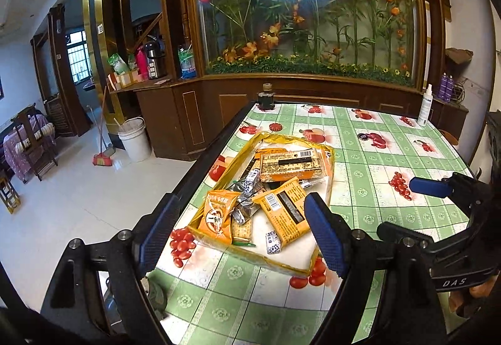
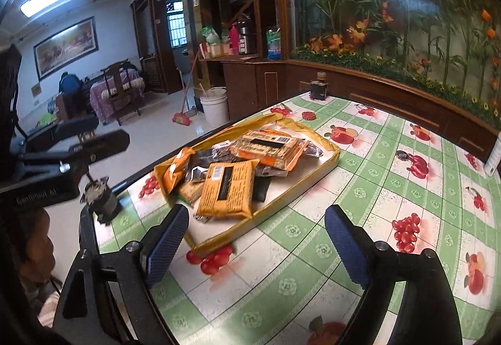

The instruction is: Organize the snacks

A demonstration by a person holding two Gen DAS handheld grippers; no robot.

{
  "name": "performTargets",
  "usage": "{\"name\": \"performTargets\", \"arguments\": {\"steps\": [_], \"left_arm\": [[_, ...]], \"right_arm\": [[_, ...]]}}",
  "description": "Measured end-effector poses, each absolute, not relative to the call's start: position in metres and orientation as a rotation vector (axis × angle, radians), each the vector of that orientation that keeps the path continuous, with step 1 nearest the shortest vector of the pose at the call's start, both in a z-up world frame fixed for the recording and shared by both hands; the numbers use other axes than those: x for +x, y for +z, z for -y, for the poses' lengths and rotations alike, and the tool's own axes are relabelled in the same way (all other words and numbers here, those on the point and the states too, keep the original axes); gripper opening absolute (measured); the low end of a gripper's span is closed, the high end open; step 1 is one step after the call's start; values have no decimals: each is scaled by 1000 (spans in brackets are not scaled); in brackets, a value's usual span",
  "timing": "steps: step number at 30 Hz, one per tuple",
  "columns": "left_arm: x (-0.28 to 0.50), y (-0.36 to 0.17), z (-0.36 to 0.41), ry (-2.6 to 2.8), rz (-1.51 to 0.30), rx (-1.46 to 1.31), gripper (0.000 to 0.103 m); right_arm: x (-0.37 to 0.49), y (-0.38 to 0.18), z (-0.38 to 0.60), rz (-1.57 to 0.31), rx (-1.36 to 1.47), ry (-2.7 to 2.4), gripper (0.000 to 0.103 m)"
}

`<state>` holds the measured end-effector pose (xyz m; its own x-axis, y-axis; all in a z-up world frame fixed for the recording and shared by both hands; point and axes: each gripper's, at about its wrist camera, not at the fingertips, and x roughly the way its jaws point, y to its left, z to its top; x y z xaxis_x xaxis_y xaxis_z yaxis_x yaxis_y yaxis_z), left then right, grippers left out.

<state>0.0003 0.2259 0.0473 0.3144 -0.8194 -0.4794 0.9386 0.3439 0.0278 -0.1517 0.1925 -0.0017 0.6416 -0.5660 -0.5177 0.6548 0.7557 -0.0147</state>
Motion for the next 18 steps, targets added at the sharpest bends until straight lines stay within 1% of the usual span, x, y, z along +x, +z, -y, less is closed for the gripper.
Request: {"name": "performTargets", "arguments": {"steps": [11, 18], "left_arm": [[-2, 42, -255, -1186, -441, 342, 83], [2, 43, -265, -1164, -440, 319, 83]], "right_arm": [[-130, -11, -217, -608, 124, -627, 90], [-122, -11, -221, -613, 103, -606, 90]]}}
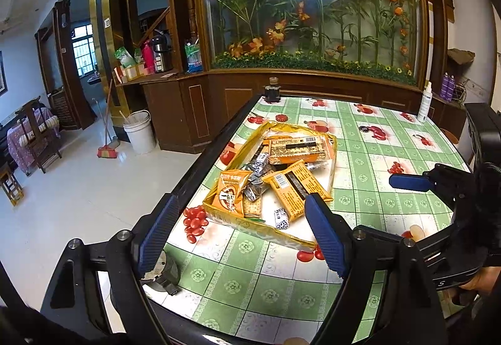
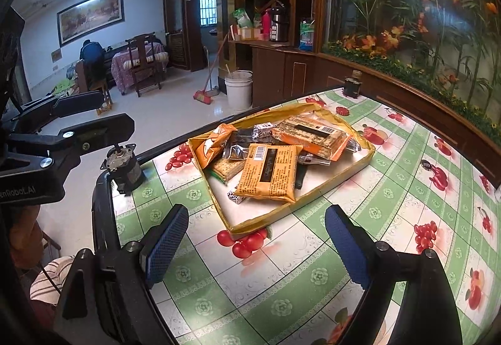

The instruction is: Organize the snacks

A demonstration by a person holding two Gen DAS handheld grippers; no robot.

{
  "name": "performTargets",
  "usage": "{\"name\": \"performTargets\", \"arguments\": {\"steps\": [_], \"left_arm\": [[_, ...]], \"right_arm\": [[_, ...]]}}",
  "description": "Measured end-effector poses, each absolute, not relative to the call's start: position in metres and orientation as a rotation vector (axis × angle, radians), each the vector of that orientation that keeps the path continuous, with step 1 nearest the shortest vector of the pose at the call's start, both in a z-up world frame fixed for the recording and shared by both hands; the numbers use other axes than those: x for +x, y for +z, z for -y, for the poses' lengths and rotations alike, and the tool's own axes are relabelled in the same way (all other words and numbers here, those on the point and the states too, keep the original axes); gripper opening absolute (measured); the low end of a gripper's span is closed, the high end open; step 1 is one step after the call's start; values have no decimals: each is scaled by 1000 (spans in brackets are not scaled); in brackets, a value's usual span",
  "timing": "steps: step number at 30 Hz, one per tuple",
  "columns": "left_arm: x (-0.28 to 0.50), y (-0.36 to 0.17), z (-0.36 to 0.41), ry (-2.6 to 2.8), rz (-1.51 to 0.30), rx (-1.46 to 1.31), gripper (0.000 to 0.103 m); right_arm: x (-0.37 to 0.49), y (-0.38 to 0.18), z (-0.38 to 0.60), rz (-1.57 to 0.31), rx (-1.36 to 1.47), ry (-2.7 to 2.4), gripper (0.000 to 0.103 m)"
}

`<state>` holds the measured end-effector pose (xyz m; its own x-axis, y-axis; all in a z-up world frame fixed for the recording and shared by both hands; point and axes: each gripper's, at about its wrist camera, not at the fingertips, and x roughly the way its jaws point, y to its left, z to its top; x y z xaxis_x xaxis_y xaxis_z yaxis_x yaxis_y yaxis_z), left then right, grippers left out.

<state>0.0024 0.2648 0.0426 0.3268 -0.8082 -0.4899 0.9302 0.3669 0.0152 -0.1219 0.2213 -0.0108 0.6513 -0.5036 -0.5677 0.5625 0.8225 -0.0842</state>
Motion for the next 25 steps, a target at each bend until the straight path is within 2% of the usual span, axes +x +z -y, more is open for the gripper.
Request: {"name": "performTargets", "arguments": {"steps": [13, 25], "left_arm": [[12, 47, -272, -1134, -425, 283, 83], [13, 44, -265, -1165, -483, 298, 83]], "right_arm": [[-96, -4, -216, -625, 64, -557, 90], [-98, -10, -215, -638, 56, -556, 90]]}}
